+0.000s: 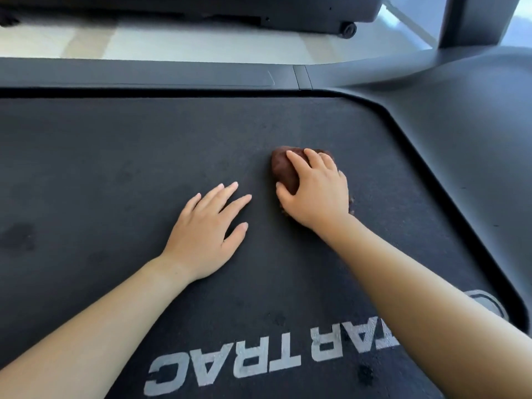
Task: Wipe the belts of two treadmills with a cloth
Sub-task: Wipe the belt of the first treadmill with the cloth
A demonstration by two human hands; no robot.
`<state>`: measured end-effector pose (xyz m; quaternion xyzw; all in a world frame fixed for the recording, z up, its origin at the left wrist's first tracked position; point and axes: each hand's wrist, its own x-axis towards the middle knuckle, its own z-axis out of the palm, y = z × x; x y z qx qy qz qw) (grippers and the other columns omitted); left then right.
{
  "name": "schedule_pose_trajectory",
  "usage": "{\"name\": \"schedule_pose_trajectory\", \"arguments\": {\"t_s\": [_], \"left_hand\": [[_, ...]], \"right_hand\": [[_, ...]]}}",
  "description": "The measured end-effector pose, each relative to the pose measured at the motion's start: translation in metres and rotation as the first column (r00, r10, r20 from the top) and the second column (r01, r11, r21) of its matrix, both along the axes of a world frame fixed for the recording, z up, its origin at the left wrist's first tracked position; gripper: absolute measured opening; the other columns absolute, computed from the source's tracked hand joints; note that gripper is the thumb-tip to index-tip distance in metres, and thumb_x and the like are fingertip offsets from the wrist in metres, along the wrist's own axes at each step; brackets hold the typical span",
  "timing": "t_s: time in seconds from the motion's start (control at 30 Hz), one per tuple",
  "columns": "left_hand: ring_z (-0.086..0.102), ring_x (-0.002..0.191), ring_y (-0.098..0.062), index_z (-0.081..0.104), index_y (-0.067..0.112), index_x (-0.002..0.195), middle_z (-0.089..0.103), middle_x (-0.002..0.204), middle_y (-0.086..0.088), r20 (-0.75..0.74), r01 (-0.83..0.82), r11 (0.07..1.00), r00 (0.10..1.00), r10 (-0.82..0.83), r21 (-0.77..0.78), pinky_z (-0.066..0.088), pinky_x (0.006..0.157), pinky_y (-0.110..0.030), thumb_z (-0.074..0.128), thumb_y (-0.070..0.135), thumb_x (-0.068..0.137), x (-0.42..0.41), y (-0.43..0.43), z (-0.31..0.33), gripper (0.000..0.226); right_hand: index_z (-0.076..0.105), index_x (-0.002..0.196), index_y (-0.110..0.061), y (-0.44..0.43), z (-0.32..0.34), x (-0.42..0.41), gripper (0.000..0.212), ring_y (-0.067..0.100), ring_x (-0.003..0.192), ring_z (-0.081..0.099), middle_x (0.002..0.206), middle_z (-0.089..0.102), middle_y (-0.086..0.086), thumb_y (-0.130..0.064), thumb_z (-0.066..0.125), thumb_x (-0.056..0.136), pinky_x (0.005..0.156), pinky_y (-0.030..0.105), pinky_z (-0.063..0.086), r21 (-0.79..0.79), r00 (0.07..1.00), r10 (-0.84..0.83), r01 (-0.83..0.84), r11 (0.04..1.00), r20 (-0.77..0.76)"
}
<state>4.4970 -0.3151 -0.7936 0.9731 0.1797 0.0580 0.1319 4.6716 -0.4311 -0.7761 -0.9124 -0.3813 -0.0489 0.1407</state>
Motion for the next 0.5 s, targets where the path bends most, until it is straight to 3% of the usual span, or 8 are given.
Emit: {"name": "schedule_pose_trajectory", "arguments": {"t_s": [0.13, 0.33, 0.5], "left_hand": [[0.01, 0.144, -0.012, 0.029, 0.034, 0.144, 0.017, 0.156, 0.009, 0.005, -0.014, 1.0, 1.0, 0.014, 0.0, 0.006, 0.114, -0.034, 0.034, 0.043, 0.095, 0.0, 0.0, 0.001, 0.051], [0.011, 0.144, -0.014, 0.03, 0.032, 0.144, 0.018, 0.156, 0.007, 0.007, -0.013, 1.0, 1.0, 0.013, 0.012, 0.007, 0.115, -0.036, 0.036, 0.043, 0.094, -0.007, -0.003, -0.001, 0.051], [0.013, 0.143, -0.015, 0.031, 0.031, 0.144, 0.019, 0.155, 0.006, 0.013, -0.016, 1.0, 1.0, 0.016, 0.022, 0.008, 0.114, -0.036, 0.038, 0.042, 0.094, -0.007, -0.004, 0.001, 0.052]], "right_hand": [[0.04, 0.14, -0.028, 0.011, -0.001, 0.004, 0.059, 0.03, 0.129, 0.036, 0.142, 0.043, 0.004, -0.049, 0.051, 0.085, 0.097, 0.046, 0.034, -0.035, 1.0, -0.018, 0.018, 0.999, -0.023], [0.045, 0.135, -0.025, -0.035, 0.007, -0.042, 0.057, 0.031, 0.123, 0.043, 0.137, 0.047, 0.007, -0.046, 0.055, 0.084, 0.092, 0.045, 0.038, -0.041, 0.995, 0.095, -0.095, 0.995, -0.007], [0.048, 0.135, -0.027, -0.083, 0.011, -0.085, 0.064, 0.029, 0.121, 0.048, 0.134, 0.051, 0.007, -0.056, 0.048, 0.079, 0.086, 0.046, 0.045, -0.086, 0.992, 0.125, -0.123, 0.989, 0.019]]}}
